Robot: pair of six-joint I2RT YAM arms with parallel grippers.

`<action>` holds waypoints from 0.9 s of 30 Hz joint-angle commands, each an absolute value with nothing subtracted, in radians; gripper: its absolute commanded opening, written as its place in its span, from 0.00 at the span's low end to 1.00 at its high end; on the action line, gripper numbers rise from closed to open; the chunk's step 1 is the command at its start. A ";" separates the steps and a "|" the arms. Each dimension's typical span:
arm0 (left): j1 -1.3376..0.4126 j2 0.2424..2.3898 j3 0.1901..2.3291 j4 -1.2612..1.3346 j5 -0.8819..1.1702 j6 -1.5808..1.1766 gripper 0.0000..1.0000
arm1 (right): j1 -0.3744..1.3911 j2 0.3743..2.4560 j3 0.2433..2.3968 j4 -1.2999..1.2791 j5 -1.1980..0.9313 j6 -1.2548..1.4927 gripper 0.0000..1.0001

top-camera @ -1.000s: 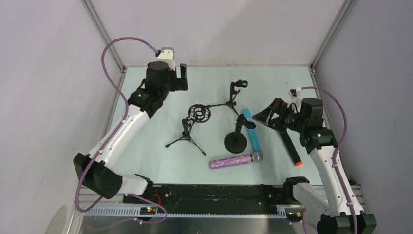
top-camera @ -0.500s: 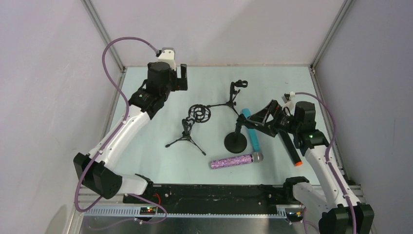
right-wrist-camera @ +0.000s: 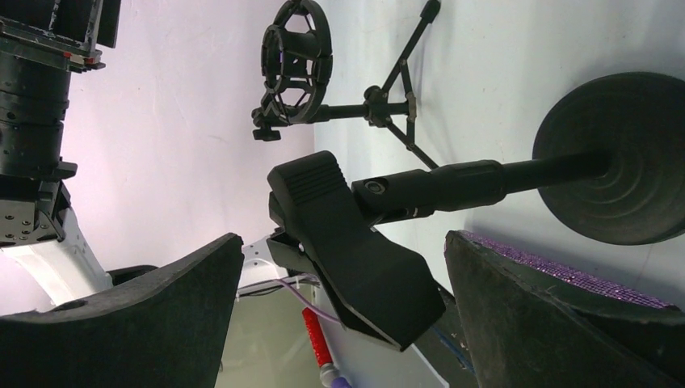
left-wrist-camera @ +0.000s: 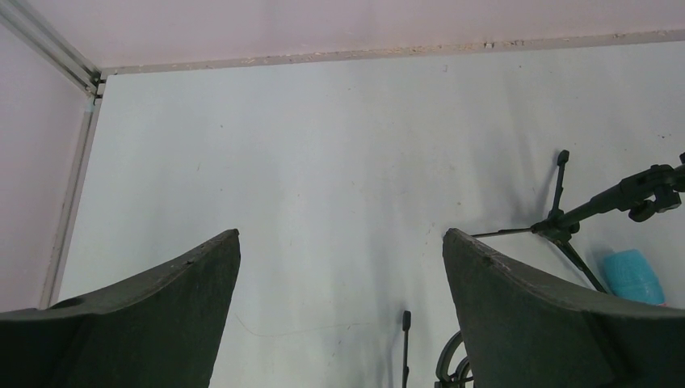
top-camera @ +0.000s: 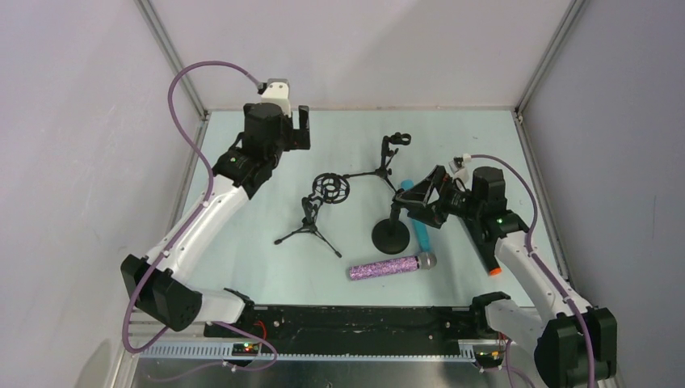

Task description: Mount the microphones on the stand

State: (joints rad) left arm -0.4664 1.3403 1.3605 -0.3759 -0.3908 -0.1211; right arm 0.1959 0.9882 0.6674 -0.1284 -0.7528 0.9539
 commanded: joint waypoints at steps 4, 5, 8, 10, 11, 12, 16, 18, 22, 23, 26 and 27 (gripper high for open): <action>-0.478 1.312 1.356 -0.340 -0.421 -0.100 0.98 | 0.215 1.013 0.663 -0.068 -0.754 0.994 0.93; -0.479 1.314 1.356 -0.341 -0.420 -0.101 0.98 | 0.215 1.013 0.664 -0.077 -0.747 0.993 0.92; -0.481 1.315 1.357 -0.339 -0.415 -0.101 0.98 | 0.214 1.020 0.664 -0.099 -0.737 0.992 0.84; -0.481 1.317 1.358 -0.338 -0.415 -0.102 0.98 | 0.214 1.030 0.664 -0.112 -0.730 0.986 0.82; -0.481 1.321 1.361 -0.337 -0.415 -0.100 0.98 | 0.214 1.034 0.664 -0.111 -0.730 0.986 0.80; -0.481 1.328 1.362 -0.336 -0.416 -0.098 0.98 | 0.215 1.044 0.664 -0.106 -0.731 0.986 0.79; -0.479 1.340 1.414 -0.336 -0.423 -0.090 0.98 | 0.216 1.076 0.664 -0.055 -0.749 1.004 0.73; -0.476 1.338 1.443 -0.326 -0.421 -0.092 0.98 | 0.216 1.093 0.664 -0.034 -0.762 1.011 0.70; -0.449 1.352 1.478 -0.296 -0.396 -0.078 0.98 | 0.213 1.108 0.664 -0.026 -0.781 1.010 0.66; -0.428 1.353 1.479 -0.292 -0.384 -0.085 0.98 | 0.211 1.108 0.664 -0.040 -0.782 1.003 0.66; -0.353 1.347 1.447 -0.277 -0.309 -0.165 0.98 | 0.210 1.103 0.664 -0.071 -0.766 0.987 0.63; -0.320 1.343 1.434 -0.262 -0.262 -0.185 0.98 | 0.209 1.101 0.664 -0.080 -0.763 0.980 0.62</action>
